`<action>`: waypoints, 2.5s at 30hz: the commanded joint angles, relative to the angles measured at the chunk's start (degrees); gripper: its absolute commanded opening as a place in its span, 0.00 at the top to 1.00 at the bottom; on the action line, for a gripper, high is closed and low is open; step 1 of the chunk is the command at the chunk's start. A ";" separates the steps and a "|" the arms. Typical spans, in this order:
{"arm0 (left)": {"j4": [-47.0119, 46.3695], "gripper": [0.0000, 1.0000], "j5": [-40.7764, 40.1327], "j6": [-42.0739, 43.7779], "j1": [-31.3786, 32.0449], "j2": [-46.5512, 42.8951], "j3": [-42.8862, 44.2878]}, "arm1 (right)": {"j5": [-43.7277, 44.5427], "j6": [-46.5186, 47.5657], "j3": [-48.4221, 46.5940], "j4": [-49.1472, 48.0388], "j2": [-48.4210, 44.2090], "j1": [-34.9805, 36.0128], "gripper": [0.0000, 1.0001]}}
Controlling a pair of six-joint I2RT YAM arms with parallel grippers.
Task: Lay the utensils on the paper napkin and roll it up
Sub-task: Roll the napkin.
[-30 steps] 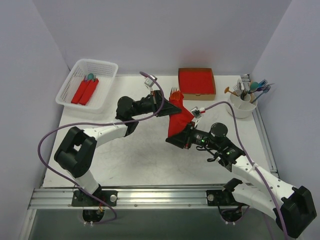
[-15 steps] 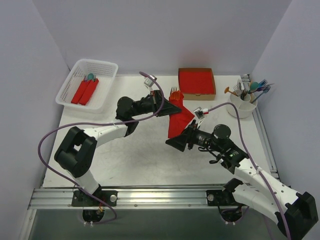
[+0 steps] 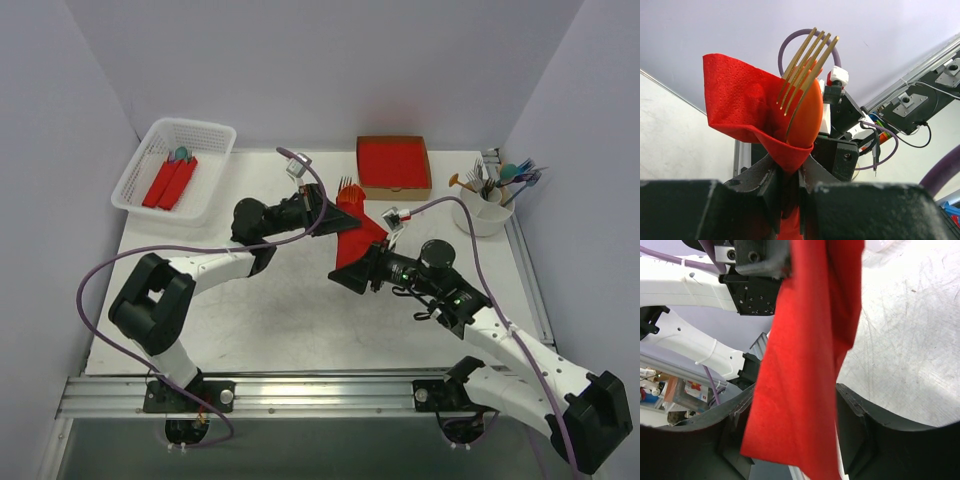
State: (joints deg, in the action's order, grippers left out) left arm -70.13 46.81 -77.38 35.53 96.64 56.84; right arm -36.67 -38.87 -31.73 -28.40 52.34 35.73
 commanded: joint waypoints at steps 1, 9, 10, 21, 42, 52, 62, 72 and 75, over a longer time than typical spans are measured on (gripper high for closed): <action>-5.02 0.98 -0.93 -0.31 0.42 -0.14 -0.76 | 0.19 1.08 -3.43 -3.41 0.22 0.31 0.47; -6.34 0.98 -1.46 -0.49 0.77 -0.40 -2.61 | 1.07 1.26 -4.31 -2.80 0.75 0.22 1.00; -6.51 0.98 -1.46 -0.49 0.68 -0.40 -2.61 | 1.07 1.34 -4.31 -2.80 0.75 0.22 1.00; -3.09 0.97 -1.63 1.62 -0.72 -1.63 -3.14 | 4.93 3.62 -4.92 6.49 -5.13 -0.22 0.27; 31.45 0.98 -8.05 25.09 -0.72 -10.33 1.34 | 22.26 11.36 -18.99 35.17 -12.36 -0.66 0.44; 31.37 0.98 -7.78 24.91 0.07 -11.21 1.08 | 19.09 11.80 -20.22 29.81 -2.24 -0.66 0.51; 27.86 0.98 -6.12 22.02 0.77 -11.91 -0.94 | 18.30 12.07 -20.13 26.03 1.45 -0.74 0.53; 20.29 0.98 -3.48 16.21 0.68 -11.21 -3.40 | 16.98 12.59 -19.87 24.80 1.63 -0.83 0.55; 18.02 0.98 -2.51 14.64 0.77 -10.69 -3.93 | 16.28 13.29 -19.87 24.27 0.84 -0.83 0.55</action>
State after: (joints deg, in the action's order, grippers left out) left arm -44.91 41.85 -60.07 36.01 86.85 53.08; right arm -19.05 -27.22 -50.06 -0.56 54.48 35.24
